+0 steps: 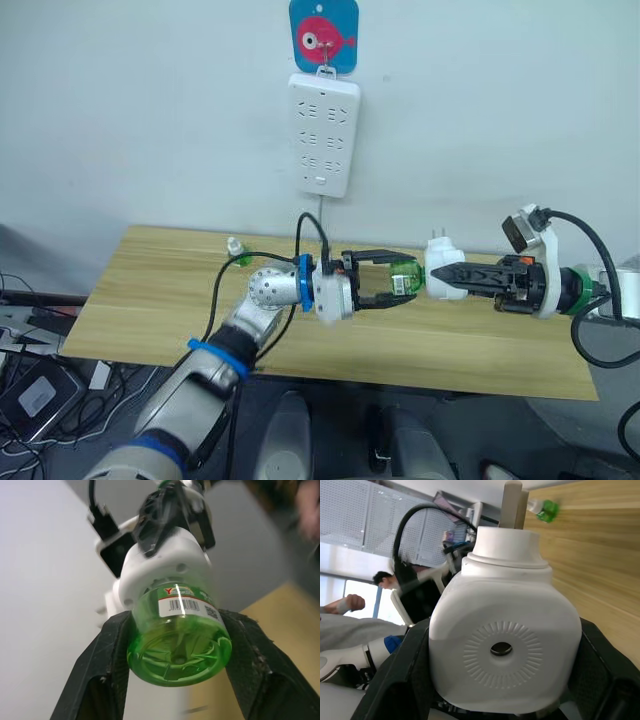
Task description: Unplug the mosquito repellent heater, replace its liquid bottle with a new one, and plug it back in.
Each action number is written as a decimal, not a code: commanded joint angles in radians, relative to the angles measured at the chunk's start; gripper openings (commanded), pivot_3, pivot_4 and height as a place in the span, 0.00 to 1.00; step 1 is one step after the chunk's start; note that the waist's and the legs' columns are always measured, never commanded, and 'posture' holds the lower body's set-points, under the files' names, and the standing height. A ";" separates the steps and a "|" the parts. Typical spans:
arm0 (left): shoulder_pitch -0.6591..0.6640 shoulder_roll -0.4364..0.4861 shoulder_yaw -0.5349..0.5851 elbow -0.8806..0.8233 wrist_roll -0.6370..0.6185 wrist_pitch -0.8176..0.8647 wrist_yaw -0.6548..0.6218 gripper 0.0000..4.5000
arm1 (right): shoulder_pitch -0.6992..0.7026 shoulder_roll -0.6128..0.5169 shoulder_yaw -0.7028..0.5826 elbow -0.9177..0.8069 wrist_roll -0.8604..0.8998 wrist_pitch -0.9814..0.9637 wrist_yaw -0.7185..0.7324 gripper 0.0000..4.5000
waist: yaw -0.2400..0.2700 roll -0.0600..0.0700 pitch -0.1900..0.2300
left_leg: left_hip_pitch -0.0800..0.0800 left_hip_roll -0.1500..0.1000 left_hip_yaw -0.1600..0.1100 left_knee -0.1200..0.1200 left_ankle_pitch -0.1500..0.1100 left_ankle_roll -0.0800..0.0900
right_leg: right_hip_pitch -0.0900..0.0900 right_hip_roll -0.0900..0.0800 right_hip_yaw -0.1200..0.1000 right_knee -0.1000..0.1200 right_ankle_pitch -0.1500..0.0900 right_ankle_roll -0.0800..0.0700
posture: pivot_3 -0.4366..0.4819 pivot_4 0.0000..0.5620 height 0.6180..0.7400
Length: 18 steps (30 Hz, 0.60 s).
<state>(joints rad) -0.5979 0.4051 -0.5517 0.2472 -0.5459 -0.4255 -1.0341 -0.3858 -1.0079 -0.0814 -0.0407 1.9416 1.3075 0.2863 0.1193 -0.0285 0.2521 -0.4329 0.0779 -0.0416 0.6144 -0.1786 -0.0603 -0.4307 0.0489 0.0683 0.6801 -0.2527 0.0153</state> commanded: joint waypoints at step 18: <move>-0.075 0.061 0.375 0.064 -0.923 1.828 0.228 0.50 | 0.067 -0.086 -0.017 -0.124 0.031 -0.065 0.024 0.67 | -0.057 0.000 0.002 | 0.000 -0.003 -0.011 0.001 0.000 0.002 | 0.005 0.002 -0.006 0.000 -0.004 -0.002 | 0.73 0.45 1.00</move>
<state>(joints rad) -0.6979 0.4264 -0.2560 0.3022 -1.4923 1.3744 -0.8140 -0.3289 -1.0486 -0.0459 -0.1927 1.9781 1.2429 0.3145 0.0619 -0.0287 0.2540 -0.4326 0.0750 -0.0528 0.6155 -0.1783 -0.0578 -0.4258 0.0503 0.0622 0.6796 -0.2563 0.0130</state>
